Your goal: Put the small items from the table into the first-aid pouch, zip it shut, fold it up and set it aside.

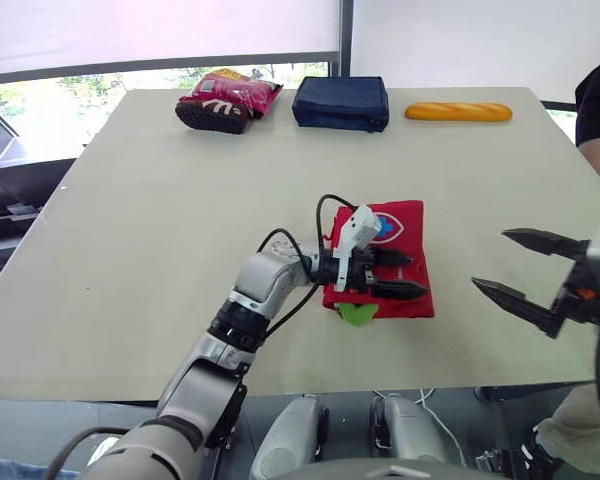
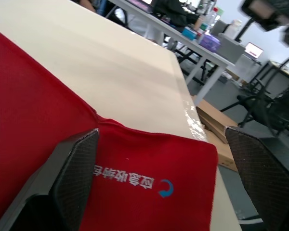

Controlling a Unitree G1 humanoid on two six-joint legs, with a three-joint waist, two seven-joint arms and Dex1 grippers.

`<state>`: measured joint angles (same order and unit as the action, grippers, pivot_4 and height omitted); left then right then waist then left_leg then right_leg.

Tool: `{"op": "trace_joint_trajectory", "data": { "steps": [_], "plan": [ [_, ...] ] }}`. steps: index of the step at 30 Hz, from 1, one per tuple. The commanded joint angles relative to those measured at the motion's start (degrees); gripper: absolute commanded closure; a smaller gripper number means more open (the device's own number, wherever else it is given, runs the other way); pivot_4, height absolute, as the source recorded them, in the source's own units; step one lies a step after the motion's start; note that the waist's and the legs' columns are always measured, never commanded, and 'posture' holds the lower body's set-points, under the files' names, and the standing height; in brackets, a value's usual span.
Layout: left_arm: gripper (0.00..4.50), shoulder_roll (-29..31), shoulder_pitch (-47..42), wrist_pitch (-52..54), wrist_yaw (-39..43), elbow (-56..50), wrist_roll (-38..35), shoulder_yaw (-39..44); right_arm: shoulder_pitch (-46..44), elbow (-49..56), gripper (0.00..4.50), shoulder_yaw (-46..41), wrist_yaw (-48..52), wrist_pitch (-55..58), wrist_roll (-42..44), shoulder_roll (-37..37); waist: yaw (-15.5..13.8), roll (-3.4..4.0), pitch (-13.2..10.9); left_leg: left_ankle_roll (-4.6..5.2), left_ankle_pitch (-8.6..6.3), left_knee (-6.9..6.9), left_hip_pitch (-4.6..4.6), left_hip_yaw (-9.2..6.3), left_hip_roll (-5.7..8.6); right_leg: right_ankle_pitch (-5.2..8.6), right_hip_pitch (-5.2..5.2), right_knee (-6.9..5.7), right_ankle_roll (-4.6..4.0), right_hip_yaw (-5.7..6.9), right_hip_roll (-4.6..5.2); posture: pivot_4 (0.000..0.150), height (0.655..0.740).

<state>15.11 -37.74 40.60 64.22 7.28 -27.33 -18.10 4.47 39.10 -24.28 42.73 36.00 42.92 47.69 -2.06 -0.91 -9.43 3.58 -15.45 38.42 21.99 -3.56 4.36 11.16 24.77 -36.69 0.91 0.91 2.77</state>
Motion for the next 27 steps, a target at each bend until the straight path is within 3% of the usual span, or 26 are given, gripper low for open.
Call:
{"op": "trace_joint_trajectory", "data": {
  "steps": [1, 2, 4, 5, 8, 12, 16, 21, 27],
  "plan": [
    [0.0, 1.6, 0.6, -0.9, 4.0, -2.8, -2.3, 1.6, -6.5, -4.6, 1.57, 8.1, -0.4, -4.8, -5.2, -2.4, 0.0, 0.02, 0.0, 0.0, 0.0, 0.0, 0.0, 0.0, 0.0, 0.0, 0.01, 0.0, 0.0, 0.0, 0.0, 0.15, 0.739],
    [0.0, 2.3, 0.8, -1.0, 5.1, -3.6, -3.0, 2.0, -9.2, -6.8, 1.74, 11.2, -0.2, -6.2, -7.2, -3.8, 0.1, -0.02, 0.0, 0.0, 0.0, 0.0, 0.01, 0.0, 0.0, 0.0, 0.01, 0.0, -0.01, 0.0, 0.0, 0.15, 0.739],
    [0.0, 3.7, 1.3, -0.9, 7.3, -5.5, -4.5, 2.8, -13.7, -11.4, 2.56, 16.9, 0.5, -8.8, -10.8, -6.4, 0.5, 0.01, -0.1, -0.01, 0.0, 0.0, 0.02, 0.01, -0.01, -0.01, 0.03, 0.01, -0.01, 0.0, -0.02, 0.15, 0.739],
    [0.0, 4.3, 1.5, -0.9, 8.2, -6.7, -5.3, 3.3, -15.7, -14.1, 3.18, 19.3, 0.8, -10.2, -12.8, -7.8, 0.6, 0.01, -0.1, -0.01, 0.01, -0.02, 0.03, 0.0, 0.0, -0.01, 0.05, 0.01, -0.03, 0.0, -0.02, 0.15, 0.739],
    [0.0, 6.0, 2.2, -0.3, 9.8, -9.4, -7.2, 4.5, -20.1, -22.8, 4.45, 24.2, 2.0, -15.1, -17.6, -11.5, 0.8, 0.01, -0.1, -0.02, 0.01, -0.01, 0.11, -0.02, 0.01, -0.02, 0.12, 0.01, -0.06, 0.01, -0.01, 0.15, 0.739],
    [0.0, 8.7, 3.1, -0.1, 10.4, -12.7, -8.3, 5.9, -22.6, -34.4, 4.45, 27.9, 2.3, -20.4, -22.6, -16.1, 1.1, 0.05, -0.1, -0.01, 0.02, 0.01, 0.11, -0.01, 0.03, -0.03, 0.12, 0.03, -0.06, 0.0, 0.0, 0.15, 0.739],
    [0.0, 11.6, 4.5, 0.5, 10.3, -15.4, -9.7, 8.0, -21.5, -41.9, 4.45, 32.7, 4.1, -25.4, -29.9, -15.5, 1.3, 0.07, -0.1, -0.02, 0.02, -0.02, 0.03, 0.0, 0.04, -0.03, 0.11, 0.0, -0.07, -0.02, -0.01, 0.15, 0.739],
    [0.0, 14.6, 6.3, -0.6, 9.1, -17.6, -10.5, 11.3, -21.4, -41.2, 4.45, 31.6, 3.7, -26.0, -30.2, -16.6, 1.7, 0.09, -0.1, -0.04, 0.03, -0.05, -0.11, 0.0, -0.02, -0.02, 0.03, -0.04, -0.08, -0.06, -0.09, 0.15, 0.739],
    [0.0, 20.2, 8.3, -1.6, 9.1, -19.1, -11.3, 16.6, -20.3, -32.4, 4.45, 25.0, 3.6, -23.4, -22.7, -17.0, 1.6, 0.11, -0.1, -0.05, 0.02, -0.05, -0.04, -0.01, -0.03, -0.03, 0.1, -0.04, -0.08, -0.08, -0.09, 0.15, 0.739]
  ]
}}
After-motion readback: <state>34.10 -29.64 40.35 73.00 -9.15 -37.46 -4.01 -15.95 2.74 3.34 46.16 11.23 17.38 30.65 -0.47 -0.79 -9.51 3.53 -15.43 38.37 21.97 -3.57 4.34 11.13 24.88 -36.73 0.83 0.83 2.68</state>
